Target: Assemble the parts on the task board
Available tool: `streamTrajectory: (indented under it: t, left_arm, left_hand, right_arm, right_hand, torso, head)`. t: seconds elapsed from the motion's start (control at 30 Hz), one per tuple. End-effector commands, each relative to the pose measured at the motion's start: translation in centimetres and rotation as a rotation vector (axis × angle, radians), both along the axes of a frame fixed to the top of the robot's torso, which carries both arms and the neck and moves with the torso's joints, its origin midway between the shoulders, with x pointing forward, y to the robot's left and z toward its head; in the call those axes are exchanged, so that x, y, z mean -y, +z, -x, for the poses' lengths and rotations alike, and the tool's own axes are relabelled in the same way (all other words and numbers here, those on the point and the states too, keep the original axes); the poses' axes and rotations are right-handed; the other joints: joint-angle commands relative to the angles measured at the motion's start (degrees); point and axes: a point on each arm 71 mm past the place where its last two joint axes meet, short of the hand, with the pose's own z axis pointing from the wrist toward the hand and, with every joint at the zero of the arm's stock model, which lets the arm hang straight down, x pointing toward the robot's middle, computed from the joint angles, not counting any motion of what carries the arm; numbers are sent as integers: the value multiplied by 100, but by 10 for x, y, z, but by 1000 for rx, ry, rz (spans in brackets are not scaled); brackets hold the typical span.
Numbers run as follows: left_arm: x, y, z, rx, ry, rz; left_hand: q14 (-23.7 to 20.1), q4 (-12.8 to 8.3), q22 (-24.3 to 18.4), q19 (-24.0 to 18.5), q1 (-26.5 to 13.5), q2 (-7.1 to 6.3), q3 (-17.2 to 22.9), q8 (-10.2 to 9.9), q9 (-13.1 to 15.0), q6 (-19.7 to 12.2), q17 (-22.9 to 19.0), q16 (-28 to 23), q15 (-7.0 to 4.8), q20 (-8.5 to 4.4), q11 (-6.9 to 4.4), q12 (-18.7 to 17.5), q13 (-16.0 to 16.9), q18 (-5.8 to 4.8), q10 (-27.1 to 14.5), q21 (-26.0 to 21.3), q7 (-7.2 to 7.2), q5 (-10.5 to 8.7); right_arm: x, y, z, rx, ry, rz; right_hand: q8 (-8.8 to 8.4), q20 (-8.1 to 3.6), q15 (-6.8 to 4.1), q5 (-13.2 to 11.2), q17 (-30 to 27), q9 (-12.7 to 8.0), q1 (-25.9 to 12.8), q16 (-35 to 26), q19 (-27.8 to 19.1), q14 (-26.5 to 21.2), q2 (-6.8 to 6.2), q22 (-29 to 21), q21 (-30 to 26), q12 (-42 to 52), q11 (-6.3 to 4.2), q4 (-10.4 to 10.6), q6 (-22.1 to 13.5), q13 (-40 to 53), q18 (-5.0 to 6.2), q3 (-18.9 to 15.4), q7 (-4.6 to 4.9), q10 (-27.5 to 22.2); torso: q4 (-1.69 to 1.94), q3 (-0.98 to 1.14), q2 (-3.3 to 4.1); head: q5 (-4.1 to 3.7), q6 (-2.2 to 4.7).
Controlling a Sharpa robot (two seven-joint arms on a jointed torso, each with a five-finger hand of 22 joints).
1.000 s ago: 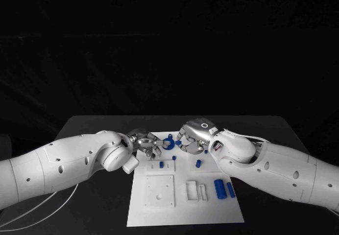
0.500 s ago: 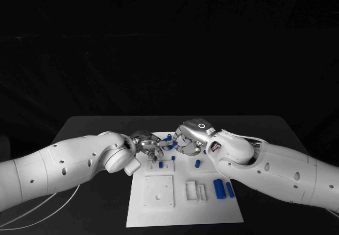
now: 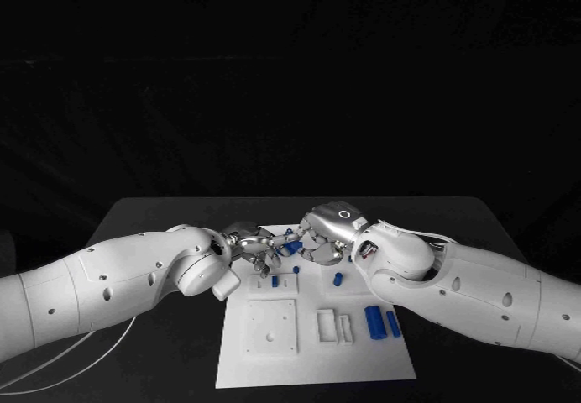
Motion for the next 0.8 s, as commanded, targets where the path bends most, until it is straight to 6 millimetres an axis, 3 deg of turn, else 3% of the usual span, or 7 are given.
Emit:
streamTrajectory:
  t: [0.03,0.2,0.27,0.37,0.8]
  left_arm:
    - [4,2,2,0,-38,25]
    - [7,2,3,-4,-57,31]
    - [7,2,4,-4,-60,34]
    - [8,2,4,-4,-63,39]
    - [8,3,4,-9,-63,60]
  left_hand:
    - [-57,-7,109,-37,41,93,-30,-15,-40,-28,-13,33,2,3,3,-50,-25,19,-44,25,11,127]
    - [-92,-107,109,-68,445,347,-165,-58,-127,-23,-30,63,12,12,18,-149,-94,20,-77,33,21,746]
    - [-99,-176,109,-73,560,376,-120,-67,-136,-44,-32,67,13,13,21,-164,-102,20,-99,33,27,1089]
    - [-107,-256,109,-80,659,376,-64,-78,-148,-67,-32,73,14,14,24,-180,-111,20,-126,33,33,1415]
    - [-158,-472,110,-114,657,423,197,-86,-200,-115,-39,121,29,28,47,-277,-192,27,-186,46,48,1662]
  right_arm:
    - [-1,0,1,0,4,2]
    - [-3,1,2,-1,9,-1]
    - [-4,1,2,-2,11,-2]
    - [-4,1,2,-3,13,-3]
    - [-5,0,2,-17,17,6]
  right_hand:
    - [16,-7,-11,-24,7,7,28,-23,16,24,-34,468,27,-17,-41,25,16,8,27,3,-43,5]
    - [16,-7,-11,-24,7,7,28,-23,16,24,-34,468,27,-17,-41,25,16,8,27,3,-43,5]
    - [16,-7,-11,-24,7,7,28,-23,16,24,-34,468,27,-17,-41,25,16,8,27,3,-43,5]
    - [16,-7,-11,-24,7,7,28,-23,16,24,-34,468,27,-17,-41,25,16,8,27,3,-43,5]
    - [16,-10,-12,-24,10,7,43,-28,14,24,-41,467,19,-16,-40,33,11,16,24,11,-40,4]
  torso:
    - [4,0,1]
    - [2,-1,1]
    - [-1,3,1]
    - [-2,4,-2]
    - [-2,5,-1]
  head:
    - [4,-1]
    - [11,3]
    - [10,-2]
    - [9,0]
    - [3,-16]
